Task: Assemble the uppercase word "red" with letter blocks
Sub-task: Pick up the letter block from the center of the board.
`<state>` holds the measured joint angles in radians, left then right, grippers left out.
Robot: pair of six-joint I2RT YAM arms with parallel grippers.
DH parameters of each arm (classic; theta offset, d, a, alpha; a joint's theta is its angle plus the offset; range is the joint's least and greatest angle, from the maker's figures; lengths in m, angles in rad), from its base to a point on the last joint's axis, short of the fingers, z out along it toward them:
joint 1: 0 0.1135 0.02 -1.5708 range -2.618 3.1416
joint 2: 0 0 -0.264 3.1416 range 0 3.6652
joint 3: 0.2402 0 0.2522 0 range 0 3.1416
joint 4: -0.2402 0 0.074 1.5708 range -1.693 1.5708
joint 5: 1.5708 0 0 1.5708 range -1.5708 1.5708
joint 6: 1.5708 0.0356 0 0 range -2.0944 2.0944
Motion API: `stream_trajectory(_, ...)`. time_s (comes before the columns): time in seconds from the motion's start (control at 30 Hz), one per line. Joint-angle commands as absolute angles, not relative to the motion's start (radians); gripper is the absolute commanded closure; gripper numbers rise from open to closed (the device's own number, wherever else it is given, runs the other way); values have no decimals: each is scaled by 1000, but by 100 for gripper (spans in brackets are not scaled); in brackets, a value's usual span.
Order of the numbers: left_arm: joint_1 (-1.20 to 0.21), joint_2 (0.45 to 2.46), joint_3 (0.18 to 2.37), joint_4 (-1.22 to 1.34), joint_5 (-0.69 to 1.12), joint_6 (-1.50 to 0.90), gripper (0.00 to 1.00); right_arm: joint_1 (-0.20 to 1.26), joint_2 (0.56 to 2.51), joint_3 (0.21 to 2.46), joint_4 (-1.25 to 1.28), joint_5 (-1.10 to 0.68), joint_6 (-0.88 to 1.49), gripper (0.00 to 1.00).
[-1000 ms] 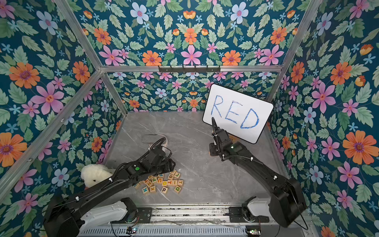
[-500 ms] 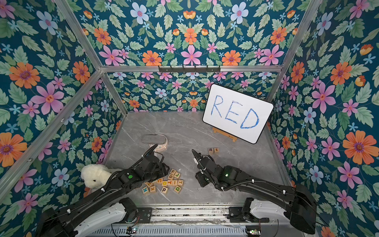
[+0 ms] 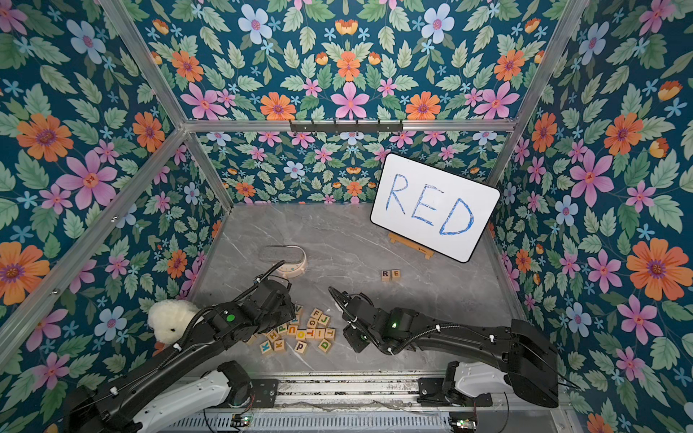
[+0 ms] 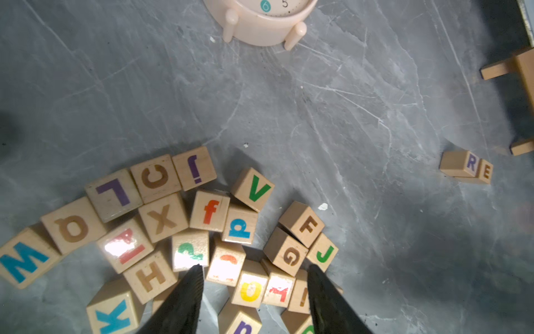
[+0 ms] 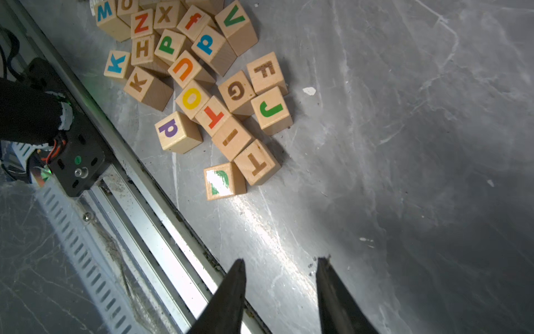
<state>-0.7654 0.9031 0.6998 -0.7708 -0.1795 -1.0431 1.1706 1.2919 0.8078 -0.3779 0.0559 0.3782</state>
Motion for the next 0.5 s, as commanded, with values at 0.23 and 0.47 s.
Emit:
stream_trajectory(0.23, -751, 883, 727, -841, -240, -1066, 40, 1264, 1416, 848, -343, 113, 296, 55)
stream_trajectory(0.47, -748, 867, 749, -924, -315, -1063, 38, 1276, 1512, 867, -290, 27, 224, 49)
